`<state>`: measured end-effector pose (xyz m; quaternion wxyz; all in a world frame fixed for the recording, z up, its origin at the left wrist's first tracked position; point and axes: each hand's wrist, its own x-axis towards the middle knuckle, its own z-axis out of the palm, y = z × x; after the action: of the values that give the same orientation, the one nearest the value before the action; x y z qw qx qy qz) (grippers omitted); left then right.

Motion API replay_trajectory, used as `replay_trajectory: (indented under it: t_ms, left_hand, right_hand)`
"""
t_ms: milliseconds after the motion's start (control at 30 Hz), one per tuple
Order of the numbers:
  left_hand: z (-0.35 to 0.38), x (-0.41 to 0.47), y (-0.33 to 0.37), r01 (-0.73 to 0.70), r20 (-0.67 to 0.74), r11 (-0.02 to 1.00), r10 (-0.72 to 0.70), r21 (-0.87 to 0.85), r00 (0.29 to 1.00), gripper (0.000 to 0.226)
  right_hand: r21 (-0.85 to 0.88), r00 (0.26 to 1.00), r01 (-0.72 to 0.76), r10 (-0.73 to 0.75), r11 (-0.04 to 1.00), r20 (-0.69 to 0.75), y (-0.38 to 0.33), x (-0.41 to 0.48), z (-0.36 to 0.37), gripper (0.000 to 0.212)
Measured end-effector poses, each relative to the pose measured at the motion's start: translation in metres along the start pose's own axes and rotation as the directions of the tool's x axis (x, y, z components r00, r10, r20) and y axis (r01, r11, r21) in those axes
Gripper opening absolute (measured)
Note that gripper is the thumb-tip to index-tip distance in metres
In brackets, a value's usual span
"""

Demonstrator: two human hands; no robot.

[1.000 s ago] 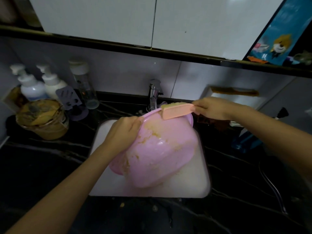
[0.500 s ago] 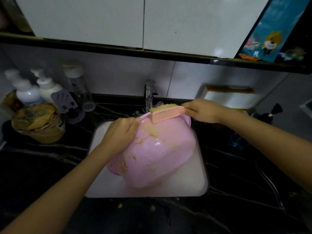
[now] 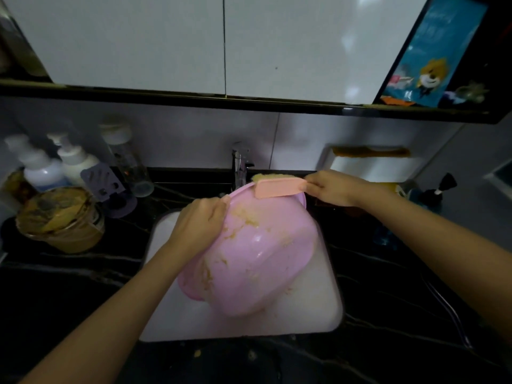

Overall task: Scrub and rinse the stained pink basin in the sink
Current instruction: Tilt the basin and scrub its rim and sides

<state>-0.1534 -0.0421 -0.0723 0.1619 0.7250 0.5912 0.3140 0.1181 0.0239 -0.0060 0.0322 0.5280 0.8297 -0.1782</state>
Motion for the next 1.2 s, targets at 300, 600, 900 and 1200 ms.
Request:
replay_trajectory:
  t_ms: [300,600,900,1200]
  left_hand:
    - [-0.006,-0.018,-0.016,0.102,-0.085,0.990,-0.110,-0.095,0.990,0.047]
    - [0.000,-0.017,0.003,0.167,-0.040,0.981,-0.171,-0.099,0.984,0.050]
    - [0.006,-0.016,0.016,0.161,-0.012,0.983,-0.163,-0.085,0.987,0.053]
    - [0.007,-0.016,0.024,0.180,0.011,0.982,-0.180,-0.058,0.984,0.052]
  right_hand:
    - [-0.077,0.933,-0.358,0.352,0.931,-0.078,0.037,-0.018,0.015,0.029]
    - [0.271,0.949,-0.179,0.238,0.946,-0.206,-0.003,-0.044,0.040,0.044]
    - [-0.123,0.947,-0.045,0.003,0.991,-0.321,-0.051,-0.089,0.052,0.047]
    - [-0.100,0.892,-0.018,-0.029,0.995,-0.452,-0.060,-0.101,0.072,0.045]
